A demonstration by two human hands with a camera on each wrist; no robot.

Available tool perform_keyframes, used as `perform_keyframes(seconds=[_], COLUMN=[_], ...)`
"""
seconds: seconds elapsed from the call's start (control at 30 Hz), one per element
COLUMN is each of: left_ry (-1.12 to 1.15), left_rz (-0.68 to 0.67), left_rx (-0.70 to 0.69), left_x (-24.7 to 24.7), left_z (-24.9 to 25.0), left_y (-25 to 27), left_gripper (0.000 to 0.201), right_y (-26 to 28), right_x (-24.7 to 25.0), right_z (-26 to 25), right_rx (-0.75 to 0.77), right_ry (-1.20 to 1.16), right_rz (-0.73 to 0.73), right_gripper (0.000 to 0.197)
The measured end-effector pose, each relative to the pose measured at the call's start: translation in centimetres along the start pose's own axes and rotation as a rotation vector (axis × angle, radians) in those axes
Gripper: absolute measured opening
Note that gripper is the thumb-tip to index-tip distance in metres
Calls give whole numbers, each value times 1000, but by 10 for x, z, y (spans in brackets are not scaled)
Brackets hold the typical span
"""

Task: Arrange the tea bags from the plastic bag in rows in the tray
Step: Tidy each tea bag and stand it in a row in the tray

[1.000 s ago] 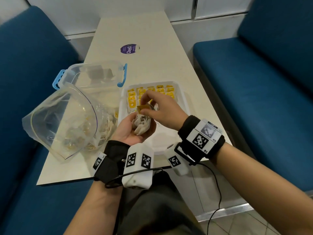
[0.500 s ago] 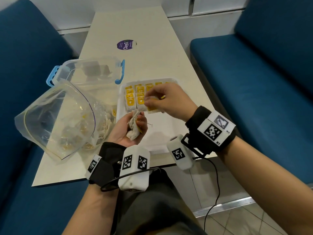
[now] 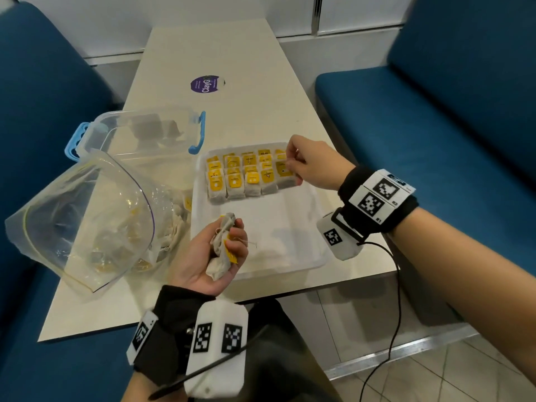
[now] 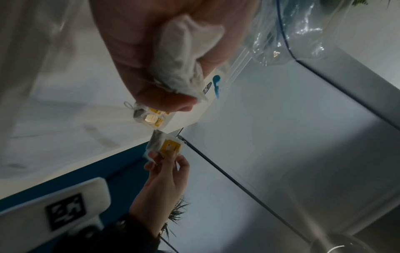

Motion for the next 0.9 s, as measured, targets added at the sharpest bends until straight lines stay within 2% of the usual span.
perform_keyframes(seconds=[0.07,0.17,0.23,0.3,0.4,0.47,0.53,0.83,0.9], left_ry=[3,15,7,-4,-9,-3,-7,-15,-29], left_rz=[-20,-17,29,105,113,52,19,30,67], left_rx=[13,21,33,15,14,27,31,17,18], left_x=[2,5,5,4,3,4,4,2,0], left_z=[-3,-7,-9,-12,-13,-14,-15,-17,-19], left_y=[-1,-4,-6,-6,-6,-6,-6,-10,-11], left_gripper=[45,45,38,20,21,40,47,41,34], right_y=[-6,-15,-19,-24,-33,-39,-44,-59,-63], right_x=[-2,-6,-7,-9,-13,-15,-16,-18,-20], right_z=[8,19,23,26,28,29,30,34,37], right_rx=[-48,-101,-137,-170,-198,-200,-221,-243,-258], right_ry=[29,48,63,104,188,240,273,346,351], right_rz=[-54,-93,-137,-182,-190,-202,-236,-345,-367], right_gripper=[5,12,17,15,10,8,8,7,21])
Point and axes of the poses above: each hand's wrist, its own y-axis away from the middle knuckle, its own x-axis out of the back of the hand, z = x × y, the point moved 1 cm from there along -y, towards the middle knuckle, and after that the axes turned 10 degrees about x, right-handed, at the moved point
